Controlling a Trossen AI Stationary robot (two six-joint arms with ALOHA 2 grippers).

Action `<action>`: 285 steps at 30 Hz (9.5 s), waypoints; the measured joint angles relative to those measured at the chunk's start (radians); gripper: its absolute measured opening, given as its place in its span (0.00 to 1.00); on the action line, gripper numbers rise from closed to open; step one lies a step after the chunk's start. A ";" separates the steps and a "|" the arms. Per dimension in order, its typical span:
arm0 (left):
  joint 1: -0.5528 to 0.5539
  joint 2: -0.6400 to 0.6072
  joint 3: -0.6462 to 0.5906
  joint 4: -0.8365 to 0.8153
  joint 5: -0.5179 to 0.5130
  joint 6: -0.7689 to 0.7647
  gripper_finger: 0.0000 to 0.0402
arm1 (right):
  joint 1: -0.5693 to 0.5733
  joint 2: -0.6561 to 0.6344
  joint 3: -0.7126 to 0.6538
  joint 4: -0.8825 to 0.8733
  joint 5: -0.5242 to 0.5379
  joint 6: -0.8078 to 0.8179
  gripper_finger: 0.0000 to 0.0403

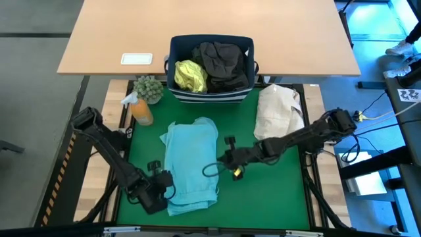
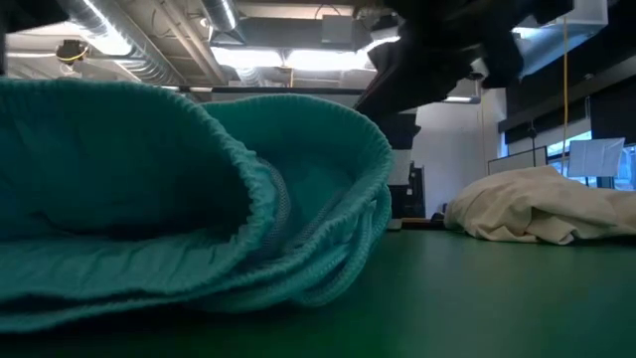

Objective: Fold laundry
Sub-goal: Fold the blue shorts

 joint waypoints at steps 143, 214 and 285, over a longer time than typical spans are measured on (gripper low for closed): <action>0.132 -0.068 -0.050 0.341 -0.005 0.394 0.48 | 0.028 0.344 0.182 0.291 0.014 0.124 0.02; 0.292 0.064 -0.051 0.297 -0.134 0.277 0.53 | 0.038 0.343 0.182 0.439 -0.026 0.110 0.77; 0.191 -0.001 0.059 -0.020 0.265 0.217 0.70 | -0.017 0.343 0.253 0.333 -0.002 0.193 0.05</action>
